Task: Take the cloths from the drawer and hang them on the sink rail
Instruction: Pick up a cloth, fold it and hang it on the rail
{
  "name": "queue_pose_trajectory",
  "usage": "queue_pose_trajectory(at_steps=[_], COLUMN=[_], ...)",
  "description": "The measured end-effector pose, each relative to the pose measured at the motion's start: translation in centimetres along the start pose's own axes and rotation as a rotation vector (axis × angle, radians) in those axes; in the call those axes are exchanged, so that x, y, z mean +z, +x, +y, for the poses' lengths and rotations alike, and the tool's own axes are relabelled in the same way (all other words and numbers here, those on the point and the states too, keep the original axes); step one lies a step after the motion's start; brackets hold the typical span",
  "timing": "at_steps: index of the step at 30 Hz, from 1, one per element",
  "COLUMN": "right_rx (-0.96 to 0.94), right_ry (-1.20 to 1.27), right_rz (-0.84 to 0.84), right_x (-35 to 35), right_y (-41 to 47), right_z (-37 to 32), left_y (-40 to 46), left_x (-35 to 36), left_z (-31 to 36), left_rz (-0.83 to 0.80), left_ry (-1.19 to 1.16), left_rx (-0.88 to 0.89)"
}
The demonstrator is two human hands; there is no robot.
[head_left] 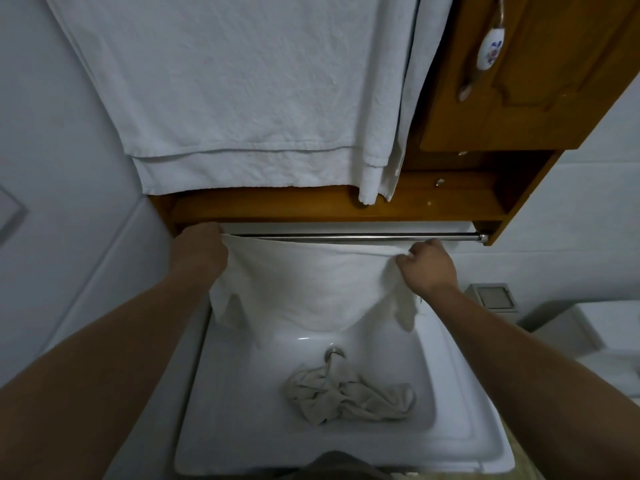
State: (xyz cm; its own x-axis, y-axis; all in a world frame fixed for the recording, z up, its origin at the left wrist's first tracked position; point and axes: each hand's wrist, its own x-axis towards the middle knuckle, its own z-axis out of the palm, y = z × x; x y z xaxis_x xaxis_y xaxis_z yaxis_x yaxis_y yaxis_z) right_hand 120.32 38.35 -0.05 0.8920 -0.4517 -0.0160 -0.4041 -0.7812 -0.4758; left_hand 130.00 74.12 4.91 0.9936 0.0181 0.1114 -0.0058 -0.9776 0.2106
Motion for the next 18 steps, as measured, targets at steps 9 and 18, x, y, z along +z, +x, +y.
queue_pose_trajectory(at_steps=[9,18], right_rx=[-0.161,-0.191], right_ry=[0.218,0.586], right_rz=[-0.103,-0.396], right_x=[0.2,0.0], right_y=[-2.2,-3.5], right_z=[-7.3,-11.7], left_y=[-2.4,-4.9], left_x=[0.4,0.0], left_z=[5.0,10.7], left_rz=[-0.146,-0.267], left_ry=[-0.069,-0.288], left_rx=[0.043,0.258])
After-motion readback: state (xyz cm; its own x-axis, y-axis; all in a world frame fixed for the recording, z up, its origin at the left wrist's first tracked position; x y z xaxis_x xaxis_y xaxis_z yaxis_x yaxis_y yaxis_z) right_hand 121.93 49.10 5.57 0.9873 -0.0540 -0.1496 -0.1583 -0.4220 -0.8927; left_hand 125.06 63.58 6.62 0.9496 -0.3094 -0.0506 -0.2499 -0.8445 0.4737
